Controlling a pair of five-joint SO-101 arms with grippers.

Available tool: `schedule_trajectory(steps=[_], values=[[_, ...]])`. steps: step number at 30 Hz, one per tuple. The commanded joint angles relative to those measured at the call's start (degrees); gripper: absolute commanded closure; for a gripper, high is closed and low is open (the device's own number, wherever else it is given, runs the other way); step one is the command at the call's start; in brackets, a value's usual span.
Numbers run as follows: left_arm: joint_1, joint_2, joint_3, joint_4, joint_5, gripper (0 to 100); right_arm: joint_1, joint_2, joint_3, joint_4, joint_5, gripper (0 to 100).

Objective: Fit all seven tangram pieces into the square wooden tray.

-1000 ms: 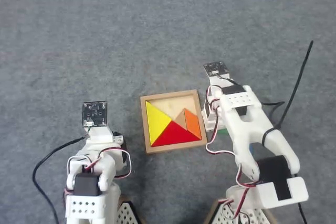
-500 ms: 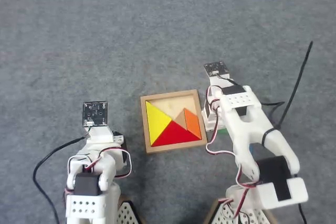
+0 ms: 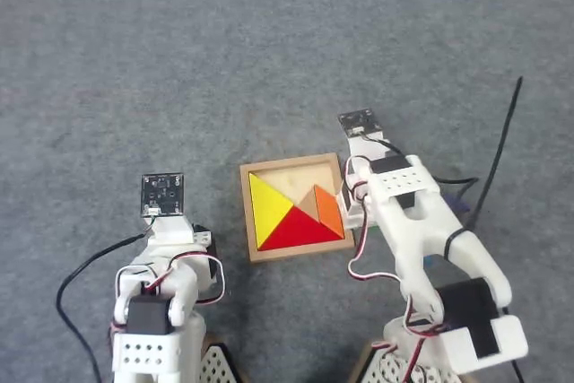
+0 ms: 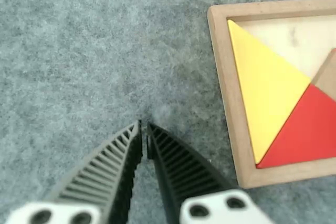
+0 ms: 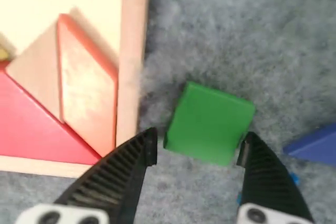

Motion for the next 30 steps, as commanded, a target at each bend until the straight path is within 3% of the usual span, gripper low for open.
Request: schedule_trajectory(steps=[1,8,16,30], values=[[-0.35,-1.14,-0.75,0.09,-0.53,99,-0.22,-0.4,-0.09,-2.59,-0.97,72.8],[-0.35,-1.14,-0.75,0.09,-0.53,99,-0.4,4.53,-2.73,-2.68,-1.41,74.2],[-0.35,-1.14,-0.75,0.09,-0.53,99,-0.13,5.76,-4.66,-0.92,-0.97,88.7],[-0.35,-1.14,-0.75,0.09,-0.53,99,-2.24,-13.32,-7.56,1.1,8.35,91.7]])
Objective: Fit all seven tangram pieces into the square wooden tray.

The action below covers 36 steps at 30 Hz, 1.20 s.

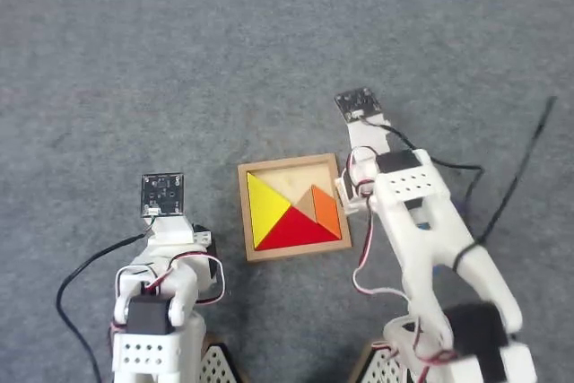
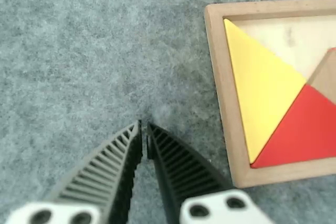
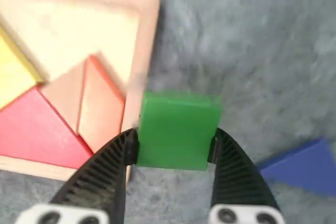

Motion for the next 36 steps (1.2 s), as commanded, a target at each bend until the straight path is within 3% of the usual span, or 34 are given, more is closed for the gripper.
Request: schedule_trajectory(steps=[1,10,16,25,30,36], values=[[-0.35,-1.14,-0.75,0.09,-0.53,99,-3.56,-5.23,-6.15,0.84,5.36,91.8],[-0.35,-1.14,-0.75,0.09,-0.53,99,-16.13,10.86,-20.04,0.84,10.81,91.6],[-0.35,-1.14,-0.75,0.09,-0.53,99,-17.71,21.85,-26.2,0.84,13.98,91.5],[-0.35,-1.14,-0.75,0.09,-0.53,99,-19.03,23.43,-26.29,0.31,17.85,91.1],[-0.35,-1.14,-0.75,0.09,-0.53,99,-19.12,23.43,-26.29,0.75,18.02,80.7],[-0.35,-1.14,-0.75,0.09,-0.53,99,-19.12,23.43,-26.29,0.66,18.02,80.8]])
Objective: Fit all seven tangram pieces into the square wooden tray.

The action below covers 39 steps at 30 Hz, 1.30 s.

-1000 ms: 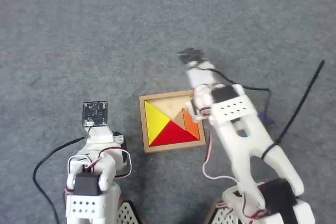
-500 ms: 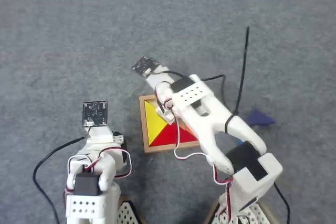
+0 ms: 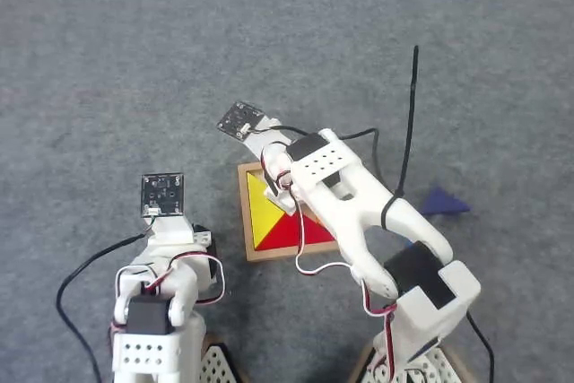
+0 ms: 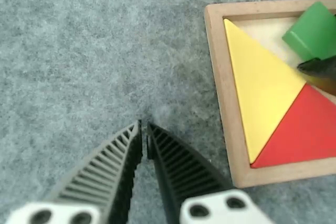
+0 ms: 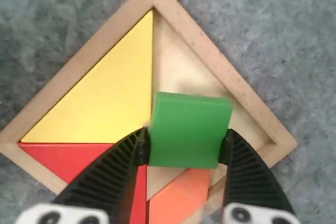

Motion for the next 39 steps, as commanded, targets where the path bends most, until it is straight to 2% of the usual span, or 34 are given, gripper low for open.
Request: schedule_trajectory(steps=[1,9,15,22,29,35,39], values=[[-0.35,-1.14,-0.75,0.09,-0.53,99,-0.22,-0.48,-3.52,0.22,0.7,80.8],[-0.35,-1.14,-0.75,0.09,-0.53,99,-0.22,-0.48,-3.52,0.4,0.7,80.5],[-0.35,-1.14,-0.75,0.09,-0.53,99,-0.22,-0.48,-3.43,0.4,0.7,72.2],[-0.35,-1.14,-0.75,0.09,-0.53,99,0.66,-1.54,-3.87,1.45,0.79,72.7],[-0.35,-1.14,-0.75,0.09,-0.53,99,18.33,-15.34,-0.97,11.82,0.62,87.6],[-0.35,-1.14,-0.75,0.09,-0.53,99,29.23,-31.43,18.73,10.68,0.7,83.2],[-0.35,-1.14,-0.75,0.09,-0.53,99,33.98,-40.22,26.99,12.53,1.32,82.9]])
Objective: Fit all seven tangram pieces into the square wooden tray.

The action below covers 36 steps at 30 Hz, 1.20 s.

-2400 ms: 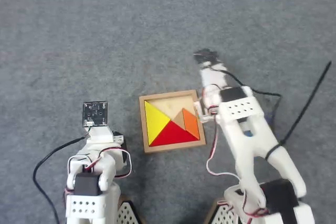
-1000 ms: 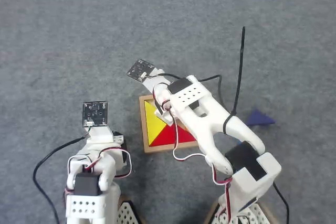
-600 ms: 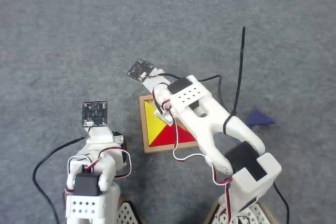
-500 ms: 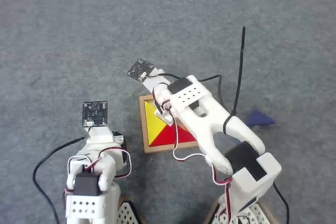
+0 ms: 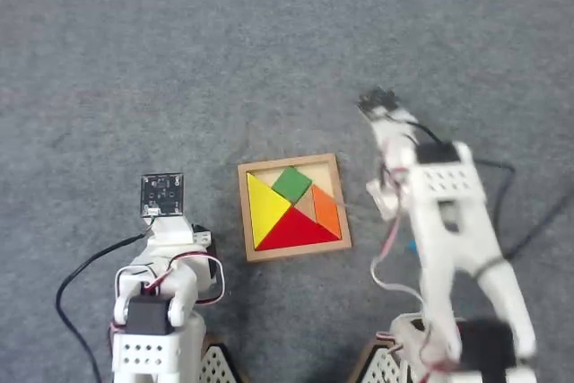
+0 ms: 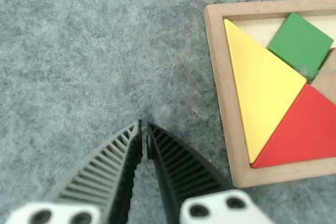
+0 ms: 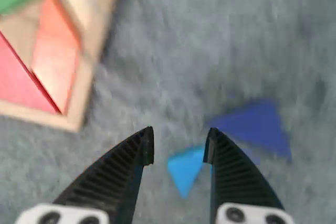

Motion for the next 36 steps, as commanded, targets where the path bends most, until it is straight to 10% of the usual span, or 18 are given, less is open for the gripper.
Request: schedule_trajectory(steps=[1,19,36], values=[[-0.35,-1.14,-0.75,0.09,-0.53,99,5.41,-11.82,6.59,3.12,1.85,82.9],[-0.35,-1.14,-0.75,0.09,-0.53,99,7.25,-13.14,15.65,6.55,7.03,74.7],[-0.35,-1.14,-0.75,0.09,-0.53,99,4.62,-13.05,26.46,-13.67,-9.49,74.9]])
